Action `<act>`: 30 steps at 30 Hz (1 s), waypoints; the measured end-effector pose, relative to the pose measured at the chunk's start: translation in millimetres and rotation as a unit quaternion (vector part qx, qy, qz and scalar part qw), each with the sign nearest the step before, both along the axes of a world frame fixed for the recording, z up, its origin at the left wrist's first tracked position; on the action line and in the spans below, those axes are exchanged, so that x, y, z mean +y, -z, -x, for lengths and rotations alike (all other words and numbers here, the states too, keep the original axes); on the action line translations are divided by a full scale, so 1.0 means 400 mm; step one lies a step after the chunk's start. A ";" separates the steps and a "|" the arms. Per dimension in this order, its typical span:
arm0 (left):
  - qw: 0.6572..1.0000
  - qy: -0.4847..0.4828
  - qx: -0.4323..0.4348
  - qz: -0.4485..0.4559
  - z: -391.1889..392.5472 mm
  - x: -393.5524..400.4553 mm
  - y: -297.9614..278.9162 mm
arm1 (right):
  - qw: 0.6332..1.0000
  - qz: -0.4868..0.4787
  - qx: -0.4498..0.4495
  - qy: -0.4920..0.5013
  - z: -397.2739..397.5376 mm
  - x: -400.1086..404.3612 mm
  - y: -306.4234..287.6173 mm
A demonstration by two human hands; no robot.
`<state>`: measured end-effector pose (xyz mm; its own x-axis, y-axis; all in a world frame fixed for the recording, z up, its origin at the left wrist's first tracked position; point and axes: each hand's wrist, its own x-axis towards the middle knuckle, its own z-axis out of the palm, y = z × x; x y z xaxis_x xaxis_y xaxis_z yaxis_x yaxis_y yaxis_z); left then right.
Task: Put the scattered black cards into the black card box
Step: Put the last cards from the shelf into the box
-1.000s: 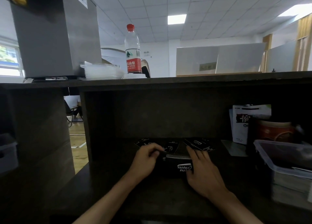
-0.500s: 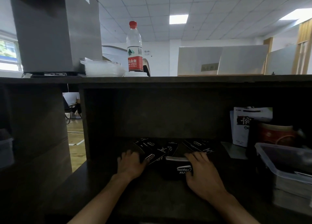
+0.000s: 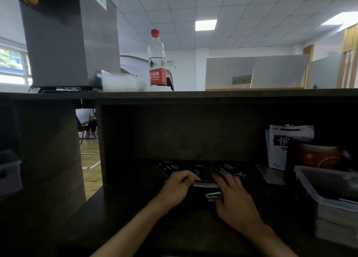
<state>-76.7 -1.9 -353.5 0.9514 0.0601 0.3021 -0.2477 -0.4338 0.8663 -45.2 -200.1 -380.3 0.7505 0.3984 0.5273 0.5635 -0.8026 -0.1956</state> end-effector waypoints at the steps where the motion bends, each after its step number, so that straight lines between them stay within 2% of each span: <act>1: 0.997 0.009 0.046 0.066 -0.004 -0.025 0.007 | 1.000 0.008 -0.004 0.002 -0.002 -0.001 0.002; 4: 0.959 0.000 0.140 0.248 -0.025 -0.061 0.003 | 1.000 0.023 -0.003 0.014 -0.007 -0.001 0.006; 6: 0.946 -0.035 0.136 0.292 -0.042 -0.048 -0.009 | 1.000 0.021 -0.003 0.015 -0.008 0.000 0.004; 7: 0.960 -0.082 0.117 0.243 -0.049 -0.032 -0.014 | 1.000 0.018 -0.003 0.014 -0.008 0.001 0.002; 8: 0.977 -0.147 0.100 0.123 -0.057 -0.012 -0.017 | 1.000 0.016 -0.004 0.012 -0.008 0.001 0.001; 9: 0.971 -0.213 0.096 -0.047 -0.062 0.008 -0.014 | 1.000 0.018 -0.003 0.011 -0.009 0.001 0.001; 10: 0.936 -0.265 0.103 -0.207 -0.065 0.023 -0.005 | 1.000 0.019 -0.001 0.012 -0.009 0.001 0.001; 11: 0.898 -0.289 0.115 -0.312 -0.065 0.034 0.007 | 1.000 0.020 0.000 0.013 -0.010 0.002 0.001; 12: 0.874 -0.296 0.130 -0.362 -0.066 0.042 0.020 | 1.000 0.020 0.002 0.014 -0.011 0.002 0.001; 13: 0.867 -0.299 0.134 -0.375 -0.069 0.050 0.029 | 1.000 0.020 0.003 0.015 -0.011 0.002 0.000; 16: 0.861 -0.316 0.117 -0.382 -0.073 0.089 0.028 | 1.000 0.021 0.003 0.014 -0.010 0.002 0.000; 18: 0.850 -0.304 0.165 -0.398 -0.070 0.119 0.013 | 1.000 0.024 0.002 0.016 -0.010 0.002 0.001; 20: 0.864 -0.262 0.207 -0.376 -0.060 0.141 0.005 | 1.000 0.024 0.007 0.016 -0.009 0.002 0.000; 21: 0.879 -0.250 0.202 -0.352 -0.054 0.147 0.003 | 1.000 0.024 0.011 0.017 -0.009 0.002 -0.001; 24: 0.935 -0.260 0.086 -0.226 -0.031 0.163 -0.001 | 1.000 0.020 0.012 0.018 -0.002 0.002 -0.005; 26: 0.958 -0.251 -0.004 -0.137 -0.018 0.159 -0.011 | 1.000 0.013 0.008 0.019 0.003 0.001 -0.005; 28: 0.973 -0.190 -0.050 -0.117 -0.002 0.139 -0.023 | 1.000 -0.003 0.009 0.017 0.006 0.004 -0.005; 30: 0.988 -0.084 -0.035 -0.121 0.013 0.100 -0.026 | 0.999 -0.026 0.021 0.017 0.009 0.003 -0.010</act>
